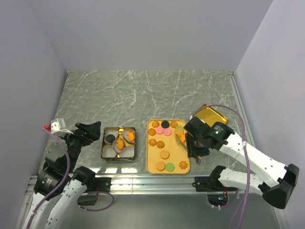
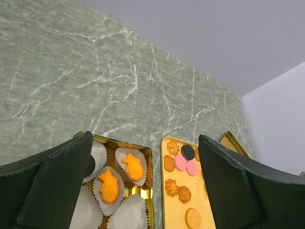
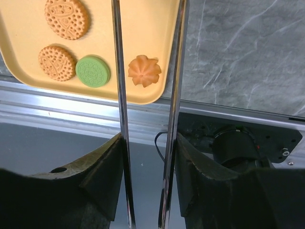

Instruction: Pack the cookies

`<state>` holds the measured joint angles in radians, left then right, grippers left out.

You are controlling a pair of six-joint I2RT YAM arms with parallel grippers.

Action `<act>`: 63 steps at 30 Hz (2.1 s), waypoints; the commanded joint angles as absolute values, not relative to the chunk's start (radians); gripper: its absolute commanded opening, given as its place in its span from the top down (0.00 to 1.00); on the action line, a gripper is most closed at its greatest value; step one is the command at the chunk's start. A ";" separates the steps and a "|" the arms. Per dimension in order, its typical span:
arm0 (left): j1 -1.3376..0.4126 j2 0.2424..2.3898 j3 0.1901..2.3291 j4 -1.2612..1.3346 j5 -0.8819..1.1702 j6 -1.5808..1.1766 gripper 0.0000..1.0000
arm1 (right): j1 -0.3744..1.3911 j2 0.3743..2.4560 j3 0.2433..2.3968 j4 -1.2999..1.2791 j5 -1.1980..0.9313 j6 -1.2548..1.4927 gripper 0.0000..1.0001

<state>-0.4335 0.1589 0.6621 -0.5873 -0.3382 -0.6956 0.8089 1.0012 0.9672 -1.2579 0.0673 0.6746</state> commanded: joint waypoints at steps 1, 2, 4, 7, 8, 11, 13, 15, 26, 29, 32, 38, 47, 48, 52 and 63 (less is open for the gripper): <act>-0.437 0.150 0.683 -0.555 -0.334 -0.686 0.01 | 0.805 1.006 0.968 -1.256 0.064 0.670 0.50; -0.436 0.150 0.684 -0.554 -0.334 -0.686 0.01 | 0.805 1.009 0.966 -1.255 0.061 0.670 0.50; -0.436 0.147 0.683 -0.554 -0.333 -0.683 0.01 | 0.805 1.012 0.968 -1.250 0.057 0.670 0.52; -0.439 0.144 0.683 -0.554 -0.333 -0.681 0.01 | 0.805 1.015 0.976 -1.255 0.057 0.670 0.58; -0.437 0.144 0.683 -0.552 -0.334 -0.683 0.01 | 0.804 1.017 0.979 -1.255 0.060 0.670 0.59; -0.439 0.141 0.683 -0.552 -0.334 -0.681 0.01 | 0.805 1.022 0.991 -1.262 0.063 0.670 0.64; -0.440 0.140 0.681 -0.551 -0.334 -0.680 0.01 | 0.805 1.020 1.003 -1.275 0.074 0.672 0.66; -0.442 0.140 0.681 -0.549 -0.333 -0.677 0.01 | 0.805 1.020 1.028 -1.284 0.090 0.673 0.66; -0.448 0.137 0.681 -0.555 -0.344 -0.683 0.01 | 0.848 1.086 1.328 -1.390 0.156 0.676 0.69; -0.449 0.138 0.683 -0.558 -0.351 -0.690 0.01 | 0.877 1.121 1.390 -1.371 0.137 0.672 0.69; -0.451 0.133 0.683 -0.560 -0.357 -0.693 0.01 | 0.922 1.161 1.439 -1.298 0.089 0.649 0.70; -0.453 0.140 0.683 -0.563 -0.365 -0.698 0.01 | 1.069 1.357 1.641 -1.232 0.063 0.583 0.71; -0.456 0.121 0.681 -0.571 -0.391 -0.713 0.01 | 1.219 1.591 1.799 -1.128 -0.048 0.515 0.71; -0.456 0.123 0.681 -0.572 -0.394 -0.713 0.00 | 1.232 1.609 1.810 -1.121 -0.051 0.503 0.72; -0.459 0.117 0.683 -0.577 -0.405 -0.718 0.01 | 1.279 1.692 1.842 -1.095 -0.061 0.485 0.71; -0.471 0.101 0.686 -0.584 -0.420 -0.724 0.01 | 1.331 1.821 1.922 -1.101 -0.072 0.448 0.72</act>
<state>-0.4633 0.1104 0.6621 -0.5922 -0.4000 -0.7124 1.3254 1.8133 1.8725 -1.1328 -0.0715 0.4759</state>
